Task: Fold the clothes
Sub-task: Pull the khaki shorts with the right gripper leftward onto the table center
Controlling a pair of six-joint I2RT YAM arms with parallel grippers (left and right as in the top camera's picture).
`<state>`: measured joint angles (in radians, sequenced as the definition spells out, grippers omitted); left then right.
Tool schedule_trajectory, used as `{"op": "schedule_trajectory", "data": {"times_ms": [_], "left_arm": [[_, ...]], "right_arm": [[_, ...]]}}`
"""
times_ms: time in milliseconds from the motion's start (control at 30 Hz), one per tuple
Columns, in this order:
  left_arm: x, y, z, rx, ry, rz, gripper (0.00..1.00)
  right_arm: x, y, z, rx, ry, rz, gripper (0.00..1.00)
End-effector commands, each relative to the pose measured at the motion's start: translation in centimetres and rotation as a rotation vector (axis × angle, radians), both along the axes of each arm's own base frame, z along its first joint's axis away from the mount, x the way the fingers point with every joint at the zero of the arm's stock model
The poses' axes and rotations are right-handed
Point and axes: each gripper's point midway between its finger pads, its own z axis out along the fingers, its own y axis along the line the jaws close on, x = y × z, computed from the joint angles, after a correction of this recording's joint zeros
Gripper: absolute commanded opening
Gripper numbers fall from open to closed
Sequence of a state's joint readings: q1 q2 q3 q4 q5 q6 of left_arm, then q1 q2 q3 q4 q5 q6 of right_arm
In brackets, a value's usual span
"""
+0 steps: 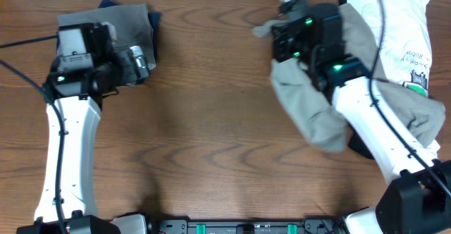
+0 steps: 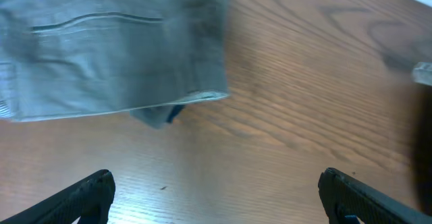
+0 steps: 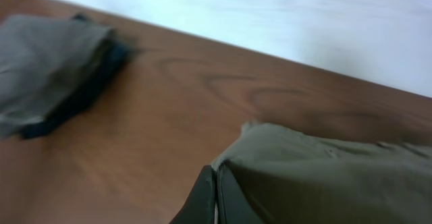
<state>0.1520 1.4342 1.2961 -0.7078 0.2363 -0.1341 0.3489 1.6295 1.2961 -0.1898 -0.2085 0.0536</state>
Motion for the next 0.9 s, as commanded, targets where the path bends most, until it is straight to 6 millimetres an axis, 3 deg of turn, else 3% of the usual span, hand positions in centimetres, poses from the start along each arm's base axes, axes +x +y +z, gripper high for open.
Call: {"op": "schedule_trajectory", "data": {"times_ms": [0,100,233,400,433,467,500,533,567,667,867], "left_arm": [[-0.1,1.6,1.0,0.005,-0.018,0.042,0.97],[-0.3,2.4,0.9,0.004,-0.012,0.064,0.97],[-0.4,2.8,0.9,0.005,-0.012,0.072,0.97],[-0.2,2.9,1.0,0.006,-0.020,0.074,0.97],[-0.2,2.9,1.0,0.007,-0.022,0.074,0.97],[-0.2,2.9,1.0,0.007,-0.023,0.074,0.97],[-0.2,2.9,1.0,0.007,-0.023,0.073,0.97],[-0.2,2.9,1.0,0.007,-0.023,0.073,0.97],[-0.2,2.9,1.0,0.007,-0.022,0.073,0.97],[-0.1,2.9,0.7,0.004,-0.014,0.073,0.97],[1.0,0.5,-1.2,-0.060,0.021,-0.011,0.97]], "right_arm": [[-2.0,4.6,1.2,0.051,-0.005,0.095,0.01],[-3.6,7.9,0.4,0.065,0.020,0.155,0.01],[-5.2,11.6,-2.1,0.084,0.091,0.212,0.01],[-8.3,15.4,-4.0,0.091,0.159,0.326,0.02],[-9.0,15.8,-4.2,0.083,0.168,0.339,0.08],[-9.4,16.1,-4.3,0.073,0.170,0.350,0.40],[-9.6,16.1,-4.2,0.069,0.169,0.354,0.58],[-9.7,16.0,-4.1,0.063,0.167,0.354,0.77],[-9.6,15.8,-3.8,0.060,0.161,0.348,0.86],[-8.2,13.6,-2.8,0.046,0.139,0.273,0.91],[-3.0,5.8,-1.3,-0.004,0.079,0.089,0.96]]}}
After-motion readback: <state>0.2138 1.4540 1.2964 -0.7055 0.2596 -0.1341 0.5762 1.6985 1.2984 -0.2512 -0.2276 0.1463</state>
